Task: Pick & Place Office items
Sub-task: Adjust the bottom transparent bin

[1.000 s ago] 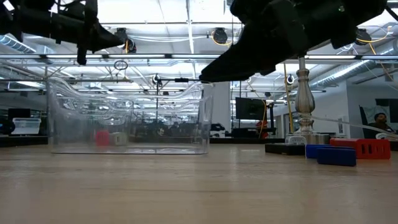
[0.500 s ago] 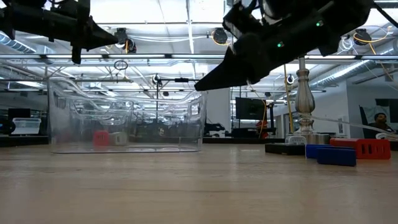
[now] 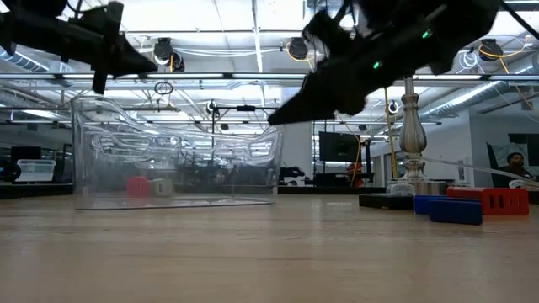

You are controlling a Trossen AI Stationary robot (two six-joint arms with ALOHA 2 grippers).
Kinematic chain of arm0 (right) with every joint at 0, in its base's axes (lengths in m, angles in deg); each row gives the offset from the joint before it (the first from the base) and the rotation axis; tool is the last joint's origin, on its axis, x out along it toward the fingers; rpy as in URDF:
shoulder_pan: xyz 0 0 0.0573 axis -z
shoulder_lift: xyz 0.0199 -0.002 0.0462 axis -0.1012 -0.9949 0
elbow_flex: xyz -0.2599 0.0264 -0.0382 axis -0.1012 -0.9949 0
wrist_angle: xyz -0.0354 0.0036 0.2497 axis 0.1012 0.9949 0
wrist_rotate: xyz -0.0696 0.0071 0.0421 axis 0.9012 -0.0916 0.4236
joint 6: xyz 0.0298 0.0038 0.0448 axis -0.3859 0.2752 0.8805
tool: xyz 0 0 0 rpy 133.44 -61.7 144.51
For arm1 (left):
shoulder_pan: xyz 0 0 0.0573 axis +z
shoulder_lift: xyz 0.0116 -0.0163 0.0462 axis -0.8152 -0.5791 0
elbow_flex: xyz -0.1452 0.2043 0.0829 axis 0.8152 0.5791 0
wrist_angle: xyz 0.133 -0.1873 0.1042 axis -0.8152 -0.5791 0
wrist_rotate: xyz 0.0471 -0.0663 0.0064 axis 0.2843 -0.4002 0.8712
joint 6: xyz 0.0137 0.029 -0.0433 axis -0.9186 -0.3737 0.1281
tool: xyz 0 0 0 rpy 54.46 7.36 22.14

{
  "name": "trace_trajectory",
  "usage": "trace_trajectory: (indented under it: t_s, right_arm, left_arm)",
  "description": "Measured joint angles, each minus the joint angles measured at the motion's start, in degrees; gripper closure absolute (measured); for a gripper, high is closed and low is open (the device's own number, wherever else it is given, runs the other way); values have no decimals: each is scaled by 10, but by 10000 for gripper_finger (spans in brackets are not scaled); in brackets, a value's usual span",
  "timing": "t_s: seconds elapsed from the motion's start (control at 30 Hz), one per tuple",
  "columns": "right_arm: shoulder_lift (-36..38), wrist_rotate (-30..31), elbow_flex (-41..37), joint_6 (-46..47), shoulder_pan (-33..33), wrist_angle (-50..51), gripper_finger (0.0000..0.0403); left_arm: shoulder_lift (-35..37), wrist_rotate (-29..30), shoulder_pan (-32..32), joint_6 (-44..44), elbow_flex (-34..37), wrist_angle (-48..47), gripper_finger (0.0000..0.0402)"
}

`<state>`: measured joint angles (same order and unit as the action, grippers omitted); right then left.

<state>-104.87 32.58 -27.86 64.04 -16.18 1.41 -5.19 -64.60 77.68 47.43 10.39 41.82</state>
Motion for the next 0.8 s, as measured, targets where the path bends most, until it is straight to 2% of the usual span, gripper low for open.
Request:
trace_trajectory:
  t_s: [0.1, 0.2, 0.4, 0.57, 0.8]
  right_arm:
    - [26, -3, 0, -10, -25, 1, 234]
    - [43, -20, 1, -6, -43, 14, 234]
    - [43, -80, 1, 58, -61, 55, 234]
    - [-9, -89, 1, 89, -46, 40, 234]
    - [-85, -121, 10, 87, -18, -55, 234]
  left_arm:
    - [0, 19, -6, 17, 0, -49, 400]
    - [0, 26, -29, 14, 0, -56, 400]
    - [0, 61, -94, 5, 0, -77, 401]
    - [0, 96, -157, 11, 0, -82, 401]
    - [0, 136, -212, -22, 0, -32, 401]
